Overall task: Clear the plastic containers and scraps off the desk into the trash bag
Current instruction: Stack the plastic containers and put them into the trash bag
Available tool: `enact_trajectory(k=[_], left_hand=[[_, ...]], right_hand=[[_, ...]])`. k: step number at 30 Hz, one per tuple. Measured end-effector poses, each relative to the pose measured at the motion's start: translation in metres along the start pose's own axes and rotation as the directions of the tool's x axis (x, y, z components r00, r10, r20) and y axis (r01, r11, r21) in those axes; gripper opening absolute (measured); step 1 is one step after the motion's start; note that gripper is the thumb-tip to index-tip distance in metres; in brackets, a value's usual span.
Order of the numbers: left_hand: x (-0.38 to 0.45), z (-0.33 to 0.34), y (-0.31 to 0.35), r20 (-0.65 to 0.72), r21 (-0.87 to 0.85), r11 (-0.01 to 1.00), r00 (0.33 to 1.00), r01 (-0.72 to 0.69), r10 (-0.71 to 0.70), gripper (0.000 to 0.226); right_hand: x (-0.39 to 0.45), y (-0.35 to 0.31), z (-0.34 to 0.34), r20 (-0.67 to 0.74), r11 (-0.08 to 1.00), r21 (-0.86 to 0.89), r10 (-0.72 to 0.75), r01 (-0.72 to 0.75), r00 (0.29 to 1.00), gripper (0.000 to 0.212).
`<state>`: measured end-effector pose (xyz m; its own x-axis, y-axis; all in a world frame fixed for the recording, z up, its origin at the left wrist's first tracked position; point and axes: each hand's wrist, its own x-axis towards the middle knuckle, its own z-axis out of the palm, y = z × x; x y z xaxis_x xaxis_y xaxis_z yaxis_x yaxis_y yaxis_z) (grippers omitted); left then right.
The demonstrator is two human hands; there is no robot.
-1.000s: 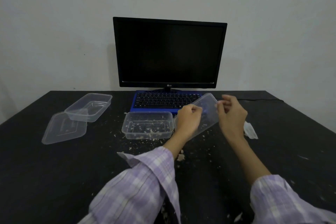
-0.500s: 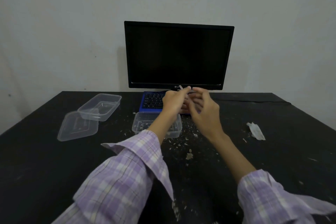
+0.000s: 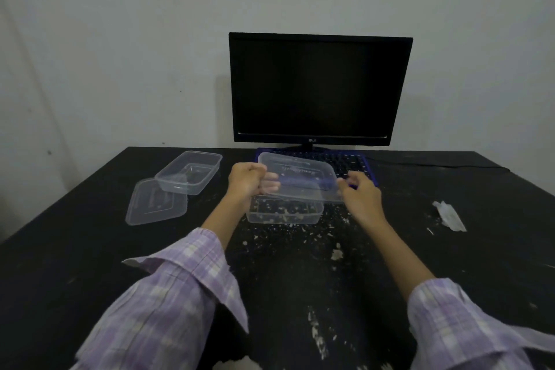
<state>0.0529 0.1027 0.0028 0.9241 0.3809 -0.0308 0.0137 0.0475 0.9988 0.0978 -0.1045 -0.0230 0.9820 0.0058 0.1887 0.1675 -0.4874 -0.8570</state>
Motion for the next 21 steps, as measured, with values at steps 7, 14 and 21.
enact_trajectory(k=[7, 14, 21], left_hand=[[0.009, -0.025, -0.021, -0.162, 0.35, 0.936, 0.981, -0.041, 0.104, 0.017], [0.009, -0.033, -0.037, -0.096, 0.487, 0.874, 0.995, 0.009, 0.043, 0.022], [0.016, -0.036, -0.046, -0.109, 0.457, 0.889, 0.993, 0.013, 0.041, 0.032]], right_hand=[[-0.006, -0.005, 0.025, 0.009, 0.999, -0.025, -0.032, 0.033, 0.999, 0.032], [-0.01, 0.007, 0.039, 0.0, 0.997, -0.068, 0.026, -0.026, 1.0, 0.031], [-0.009, 0.019, 0.045, -0.013, 0.998, 0.017, 0.069, -0.068, 0.998, 0.03]])
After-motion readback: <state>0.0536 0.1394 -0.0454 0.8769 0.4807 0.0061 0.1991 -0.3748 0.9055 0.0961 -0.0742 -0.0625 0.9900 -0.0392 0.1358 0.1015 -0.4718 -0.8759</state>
